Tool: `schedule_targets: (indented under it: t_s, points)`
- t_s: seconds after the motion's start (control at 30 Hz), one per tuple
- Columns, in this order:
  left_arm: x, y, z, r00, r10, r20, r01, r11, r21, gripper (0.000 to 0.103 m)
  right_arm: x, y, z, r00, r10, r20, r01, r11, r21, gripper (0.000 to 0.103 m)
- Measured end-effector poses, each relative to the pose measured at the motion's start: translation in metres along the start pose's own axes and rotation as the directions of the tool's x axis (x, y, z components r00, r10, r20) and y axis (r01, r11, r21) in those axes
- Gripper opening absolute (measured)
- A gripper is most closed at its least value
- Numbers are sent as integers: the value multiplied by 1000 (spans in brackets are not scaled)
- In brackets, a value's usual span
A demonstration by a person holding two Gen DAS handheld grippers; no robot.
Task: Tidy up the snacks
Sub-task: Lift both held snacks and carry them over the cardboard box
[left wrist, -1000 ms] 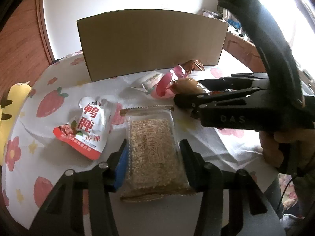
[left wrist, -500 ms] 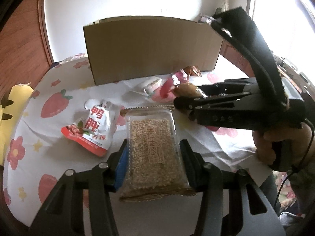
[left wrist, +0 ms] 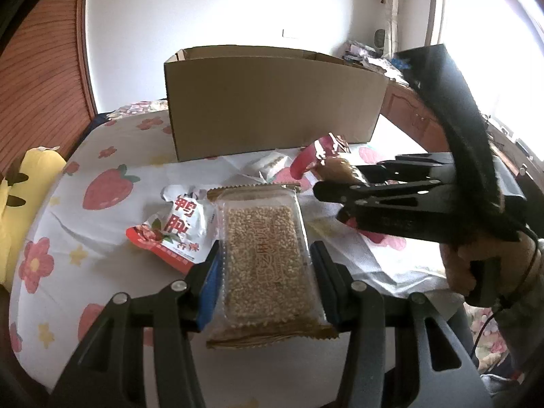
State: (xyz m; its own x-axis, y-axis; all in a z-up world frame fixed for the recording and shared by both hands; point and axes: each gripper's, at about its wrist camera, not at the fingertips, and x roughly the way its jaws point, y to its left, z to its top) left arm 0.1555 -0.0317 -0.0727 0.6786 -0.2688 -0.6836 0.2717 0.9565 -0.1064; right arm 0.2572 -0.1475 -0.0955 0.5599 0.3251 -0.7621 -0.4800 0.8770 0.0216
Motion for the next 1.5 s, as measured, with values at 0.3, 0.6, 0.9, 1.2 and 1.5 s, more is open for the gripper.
schedule_targets:
  t_s: [0.3, 0.6, 0.9, 1.2, 1.5]
  points:
    - [-6, 5, 9, 999, 1, 33, -1, 1000, -8, 49, -32, 1, -2, 999, 26, 36, -26, 1000, 5, 40]
    - [-10, 8, 23, 998, 4, 69, -4, 1000, -2, 49, -57, -11, -7, 997, 17, 77, -19, 999, 31, 40]
    - [-6, 11, 39, 995, -5, 96, 5, 1000, 2, 50, -74, -17, -4, 994, 0, 114, -5, 999, 45, 40]
    - [-9, 9, 71, 989, -19, 145, 15, 1000, 27, 50, -100, -18, 21, 983, -20, 180, 17, 1000, 16, 40]
    - [-8, 15, 112, 980, -45, 192, 37, 998, 44, 50, -108, -25, 43, 978, -31, 206, 31, 1000, 3, 40]
